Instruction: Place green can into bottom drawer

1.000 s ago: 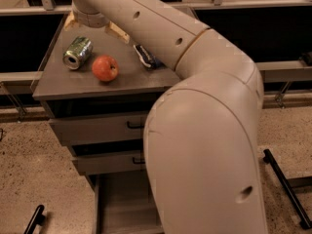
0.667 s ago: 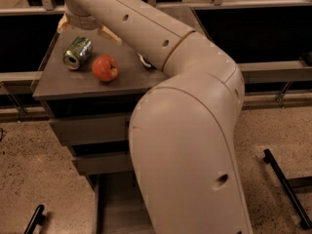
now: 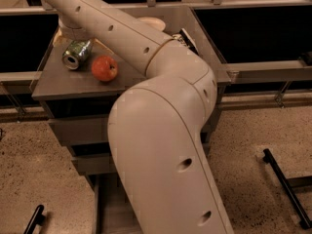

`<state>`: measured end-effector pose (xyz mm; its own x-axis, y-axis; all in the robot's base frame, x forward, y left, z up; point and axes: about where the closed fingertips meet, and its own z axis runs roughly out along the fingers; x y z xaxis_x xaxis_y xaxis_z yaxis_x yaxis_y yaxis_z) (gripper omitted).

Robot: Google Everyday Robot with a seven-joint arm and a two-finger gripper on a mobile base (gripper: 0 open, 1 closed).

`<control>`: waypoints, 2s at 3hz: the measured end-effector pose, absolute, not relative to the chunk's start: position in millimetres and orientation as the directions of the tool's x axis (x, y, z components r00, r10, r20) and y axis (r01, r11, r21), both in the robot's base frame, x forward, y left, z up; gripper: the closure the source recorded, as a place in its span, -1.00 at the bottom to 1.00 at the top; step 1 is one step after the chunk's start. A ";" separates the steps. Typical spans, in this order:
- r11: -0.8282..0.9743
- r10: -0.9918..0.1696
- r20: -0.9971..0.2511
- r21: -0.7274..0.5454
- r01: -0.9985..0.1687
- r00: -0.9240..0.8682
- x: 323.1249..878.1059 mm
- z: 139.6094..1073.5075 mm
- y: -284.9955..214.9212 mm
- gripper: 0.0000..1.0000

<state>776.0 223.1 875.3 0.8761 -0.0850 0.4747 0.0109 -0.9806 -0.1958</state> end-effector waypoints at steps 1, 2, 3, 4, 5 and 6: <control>-0.982 -0.064 0.452 -0.189 0.025 0.890 775.9 858.8 230.4 -0.47; -0.969 -0.037 0.424 -0.236 0.071 0.905 769.9 851.8 240.3 0.15; -0.934 -0.037 0.372 -0.343 0.101 0.927 757.4 861.9 246.1 0.61; -0.848 -0.070 0.343 -0.514 0.124 0.937 728.1 906.8 237.1 1.00; -0.700 -0.046 0.354 -0.679 0.222 0.934 680.8 959.7 226.6 1.00; -0.489 0.061 0.363 -0.801 0.345 0.930 618.1 987.2 211.7 1.00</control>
Offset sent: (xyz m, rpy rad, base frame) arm -0.0116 0.0263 -0.0339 0.0335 0.0722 0.1023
